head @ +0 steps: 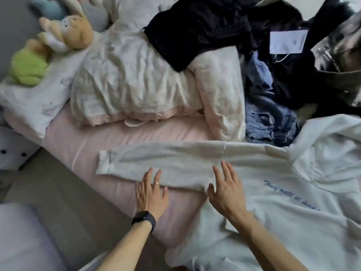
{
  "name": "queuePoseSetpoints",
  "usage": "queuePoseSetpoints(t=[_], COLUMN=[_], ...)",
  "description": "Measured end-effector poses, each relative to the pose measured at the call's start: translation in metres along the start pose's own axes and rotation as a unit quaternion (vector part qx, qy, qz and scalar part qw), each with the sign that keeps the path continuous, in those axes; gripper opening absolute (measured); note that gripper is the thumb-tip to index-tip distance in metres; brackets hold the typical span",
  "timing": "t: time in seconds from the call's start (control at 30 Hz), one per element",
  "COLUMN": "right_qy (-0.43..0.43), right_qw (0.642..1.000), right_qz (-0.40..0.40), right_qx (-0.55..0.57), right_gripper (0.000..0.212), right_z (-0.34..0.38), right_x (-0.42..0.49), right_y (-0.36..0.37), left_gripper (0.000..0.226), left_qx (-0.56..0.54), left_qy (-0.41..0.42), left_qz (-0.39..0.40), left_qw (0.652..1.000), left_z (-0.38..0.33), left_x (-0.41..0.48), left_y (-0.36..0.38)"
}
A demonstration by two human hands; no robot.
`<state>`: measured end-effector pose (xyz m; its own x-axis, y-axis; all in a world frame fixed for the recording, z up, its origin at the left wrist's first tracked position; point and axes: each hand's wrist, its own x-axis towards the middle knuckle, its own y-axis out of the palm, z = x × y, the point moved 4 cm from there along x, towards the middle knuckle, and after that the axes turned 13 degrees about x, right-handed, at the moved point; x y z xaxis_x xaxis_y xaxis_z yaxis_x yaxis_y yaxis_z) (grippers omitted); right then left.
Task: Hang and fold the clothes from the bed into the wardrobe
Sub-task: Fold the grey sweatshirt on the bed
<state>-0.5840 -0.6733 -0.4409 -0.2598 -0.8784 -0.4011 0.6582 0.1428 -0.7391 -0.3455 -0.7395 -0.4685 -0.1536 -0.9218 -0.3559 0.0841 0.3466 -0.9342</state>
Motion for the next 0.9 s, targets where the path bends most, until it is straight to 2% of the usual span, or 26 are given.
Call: queuePoseSetpoints(t=[0.1,0.2,0.27,0.33,0.53,0.63,0.7,0.73,0.83,0.9], right_qy=[-0.046,-0.097,-0.13,-0.15,-0.211,-0.213,-0.194,-0.19,-0.185,-0.17], right_qw=[0.998,0.991,0.984,0.978,0.957,0.943,0.948,0.953,0.972,0.98], right_qz=[0.035,0.071,0.09,0.104,0.165,0.216,0.2,0.183,0.137,0.102], right_qx=[-0.033,-0.064,-0.083,-0.104,-0.111,-0.137,-0.152,-0.147,-0.056,0.026], right_gripper=[0.065,0.064,0.064,0.064,0.062,0.063,0.057,0.05,0.035,0.027], right_z=[0.065,0.128,0.168,0.202,0.286,0.305,0.314,0.318,0.323,0.315], right_x=[0.044,0.089,0.116,0.139,0.181,0.186,0.19,0.191,0.19,0.181], right_y=[0.026,0.057,0.078,0.097,0.174,0.212,0.222,0.221,0.2,0.17], left_gripper=[0.066,0.069,0.073,0.075,0.06,0.037,0.016,0.013,0.016,0.017], left_qx=[-0.043,-0.14,-0.2,-0.242,-0.312,-0.353,-0.393,-0.402,-0.416,-0.408], left_qy=[-0.119,-0.236,-0.291,-0.31,-0.313,-0.317,-0.306,-0.298,-0.266,-0.22], left_qz=[0.0,-0.01,-0.005,-0.002,0.041,0.003,-0.038,-0.052,-0.122,-0.156], left_qw=[0.992,0.962,0.936,0.919,0.896,0.88,0.866,0.864,0.861,0.872], left_z=[0.08,0.15,0.188,0.213,0.249,0.252,0.252,0.251,0.242,0.227], left_x=[0.026,0.052,0.068,0.082,0.109,0.109,0.106,0.101,0.084,0.072], left_y=[-0.005,-0.001,0.005,0.011,0.045,0.052,0.049,0.044,0.025,0.005])
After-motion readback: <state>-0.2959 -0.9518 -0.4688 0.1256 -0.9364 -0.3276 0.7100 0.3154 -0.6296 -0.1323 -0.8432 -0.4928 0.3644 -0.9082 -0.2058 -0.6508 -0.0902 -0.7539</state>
